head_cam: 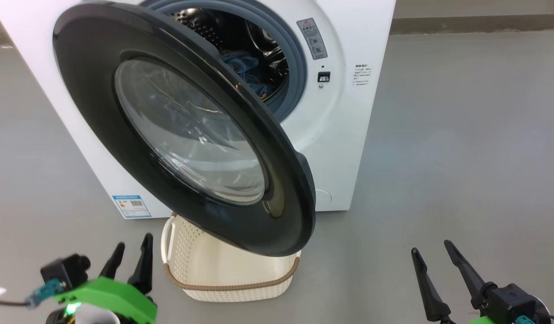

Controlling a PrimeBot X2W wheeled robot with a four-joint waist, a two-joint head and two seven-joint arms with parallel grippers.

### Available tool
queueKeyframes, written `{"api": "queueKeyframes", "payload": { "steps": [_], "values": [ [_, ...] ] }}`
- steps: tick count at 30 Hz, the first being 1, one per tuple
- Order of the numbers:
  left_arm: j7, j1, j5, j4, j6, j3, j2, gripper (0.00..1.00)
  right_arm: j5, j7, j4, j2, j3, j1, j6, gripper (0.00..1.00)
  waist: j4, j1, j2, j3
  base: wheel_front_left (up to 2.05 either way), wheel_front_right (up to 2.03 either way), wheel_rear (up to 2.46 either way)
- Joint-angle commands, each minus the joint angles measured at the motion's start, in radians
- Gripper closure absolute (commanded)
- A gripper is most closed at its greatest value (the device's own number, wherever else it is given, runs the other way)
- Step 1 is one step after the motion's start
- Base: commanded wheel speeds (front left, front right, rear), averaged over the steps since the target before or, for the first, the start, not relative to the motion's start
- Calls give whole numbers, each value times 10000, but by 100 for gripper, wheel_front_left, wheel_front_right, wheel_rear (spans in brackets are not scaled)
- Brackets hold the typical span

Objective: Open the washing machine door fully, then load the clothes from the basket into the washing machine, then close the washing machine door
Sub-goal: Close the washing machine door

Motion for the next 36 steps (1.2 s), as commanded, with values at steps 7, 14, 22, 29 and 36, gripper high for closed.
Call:
{"api": "queueKeyframes", "payload": {
  "steps": [7, 14, 22, 29, 36],
  "values": [
    [-143, 1108, 1849, -1082, 639, 1252, 212, 0, -70, -46, -220, -25, 359, -36, 16, 0, 78, 0, 0, -182, 0, 0, 0],
    [-145, 2625, 3697, -1962, 503, 2390, -251, 0, -107, -46, -265, -82, 357, -58, 16, 0, 69, 0, 0, -249, 0, 0, 0],
    [-146, 3491, 4769, -2487, 126, 3619, -967, 0, -161, -46, -276, -117, 278, -97, 16, 0, 91, 0, 0, -218, 0, 0, 0],
    [-146, 3665, 5213, -2454, -212, 4237, -1433, 0, -195, -46, -256, -95, 278, -153, 16, 0, 68, 0, 0, -211, 0, 0, 0],
    [-146, 3704, 5586, -2303, -588, 4721, -1827, 0, -201, -46, -238, -99, 270, -154, 16, 0, 27, 0, 0, -226, 0, 0, 0]
  ]
}}
